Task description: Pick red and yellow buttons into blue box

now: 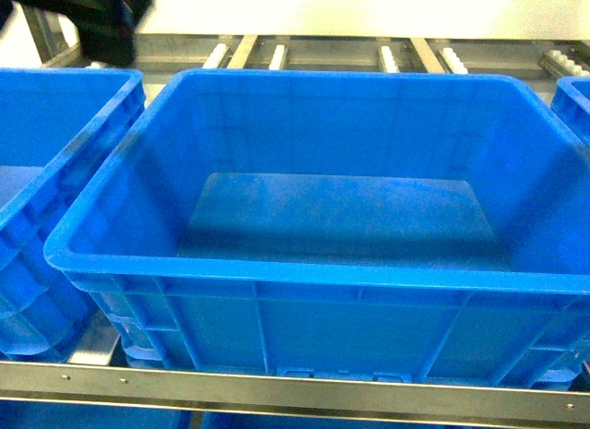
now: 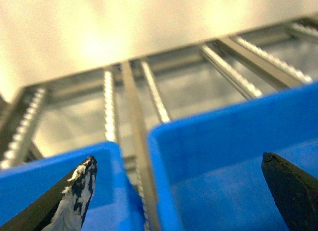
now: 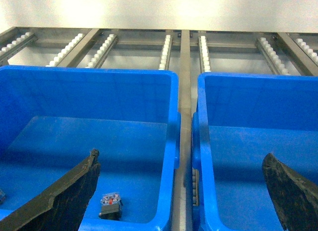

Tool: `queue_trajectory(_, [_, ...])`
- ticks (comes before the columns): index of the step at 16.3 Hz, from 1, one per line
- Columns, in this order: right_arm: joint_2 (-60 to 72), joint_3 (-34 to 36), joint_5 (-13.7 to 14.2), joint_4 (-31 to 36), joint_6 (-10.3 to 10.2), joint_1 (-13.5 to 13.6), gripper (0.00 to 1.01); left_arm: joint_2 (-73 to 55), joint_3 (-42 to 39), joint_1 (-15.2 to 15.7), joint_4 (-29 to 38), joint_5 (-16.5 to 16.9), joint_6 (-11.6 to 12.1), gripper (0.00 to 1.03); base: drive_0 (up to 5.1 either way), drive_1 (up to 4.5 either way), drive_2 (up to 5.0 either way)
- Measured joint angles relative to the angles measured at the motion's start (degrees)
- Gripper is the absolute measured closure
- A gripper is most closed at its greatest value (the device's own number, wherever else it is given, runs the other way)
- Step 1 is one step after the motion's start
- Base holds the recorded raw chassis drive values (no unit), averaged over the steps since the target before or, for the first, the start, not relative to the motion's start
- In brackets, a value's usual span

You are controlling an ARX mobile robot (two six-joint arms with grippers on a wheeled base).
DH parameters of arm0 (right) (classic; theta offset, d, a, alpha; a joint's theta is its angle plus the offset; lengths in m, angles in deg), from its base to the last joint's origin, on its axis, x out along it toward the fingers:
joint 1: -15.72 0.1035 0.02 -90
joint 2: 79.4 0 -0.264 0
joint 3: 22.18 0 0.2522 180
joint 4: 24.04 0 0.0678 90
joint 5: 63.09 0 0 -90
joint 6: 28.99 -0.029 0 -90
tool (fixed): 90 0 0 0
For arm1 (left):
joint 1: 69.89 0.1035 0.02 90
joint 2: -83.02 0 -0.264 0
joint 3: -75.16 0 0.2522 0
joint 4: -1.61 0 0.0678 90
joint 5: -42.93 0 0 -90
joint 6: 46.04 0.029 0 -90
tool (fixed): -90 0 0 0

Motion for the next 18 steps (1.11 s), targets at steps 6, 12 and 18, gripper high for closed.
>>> queue_trajectory(6, [0.00, 0.00, 0.00, 0.00, 0.00, 0.00, 0.03, 37.57, -19.89, -7.30, -17.09, -22.23, -5.27, 0.05, 0.0, 0.00, 0.0])
queue_trajectory(12, [-0.15, 0.00, 0.09, 0.17, 0.00, 0.02, 0.03, 45.99, -23.69, -14.71, -23.26, -33.57, -6.58, 0.05, 0.0, 0.00, 0.0])
queue_trajectory(18, [-17.27, 16.33, 7.63, 3.23, 1.36, 3.39, 0.99, 66.73, -38.99, 8.04, -27.19, -4.79, -10.38, 1.01, 0.0, 0.00, 0.0])
